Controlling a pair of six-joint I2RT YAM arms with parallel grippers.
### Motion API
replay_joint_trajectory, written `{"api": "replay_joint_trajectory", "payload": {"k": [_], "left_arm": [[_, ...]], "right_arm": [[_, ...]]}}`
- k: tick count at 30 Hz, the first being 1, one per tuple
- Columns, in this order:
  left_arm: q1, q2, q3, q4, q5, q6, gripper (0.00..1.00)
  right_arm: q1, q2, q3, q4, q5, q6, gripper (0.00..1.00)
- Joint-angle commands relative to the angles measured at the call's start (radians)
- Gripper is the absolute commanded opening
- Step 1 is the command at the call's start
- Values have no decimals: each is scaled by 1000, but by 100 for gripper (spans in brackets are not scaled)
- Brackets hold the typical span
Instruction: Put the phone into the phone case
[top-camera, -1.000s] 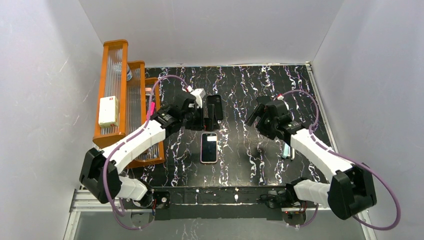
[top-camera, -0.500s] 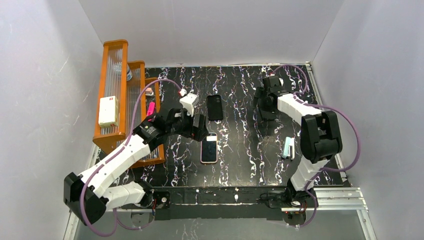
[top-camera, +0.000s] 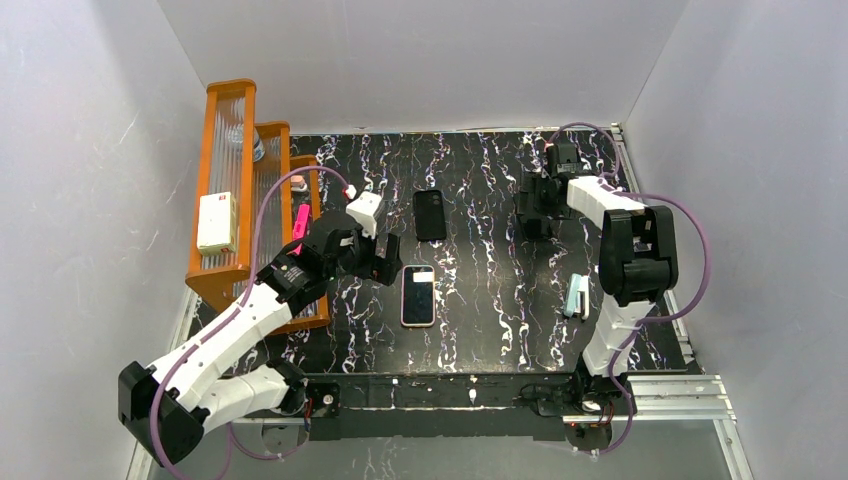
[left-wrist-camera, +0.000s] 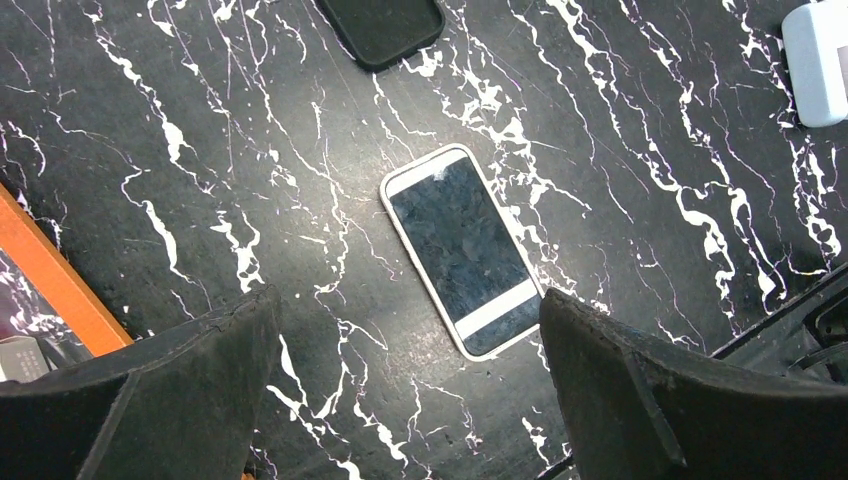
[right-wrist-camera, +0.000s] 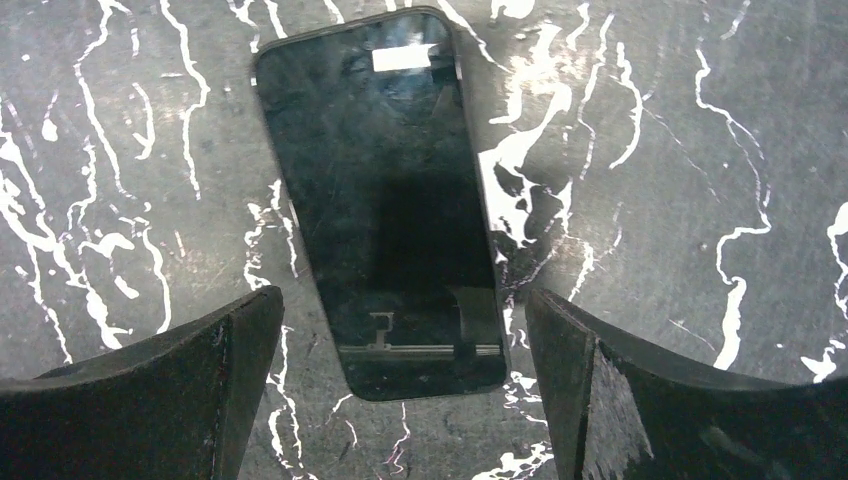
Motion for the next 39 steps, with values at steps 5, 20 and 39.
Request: {"api": "replay_joint_trajectory", "payload": {"k": [5, 20, 39], "left_arm": [[-4, -21, 0, 5, -43, 20, 98], [-4, -10, 3, 7, -85, 22, 98], [0, 78, 127, 3, -124, -49, 98]], "right_arm": [[5, 34, 33, 36, -44, -92, 99], [4, 84, 36, 50, -19, -114, 92], [14, 35, -62, 65, -118, 30, 70]]}}
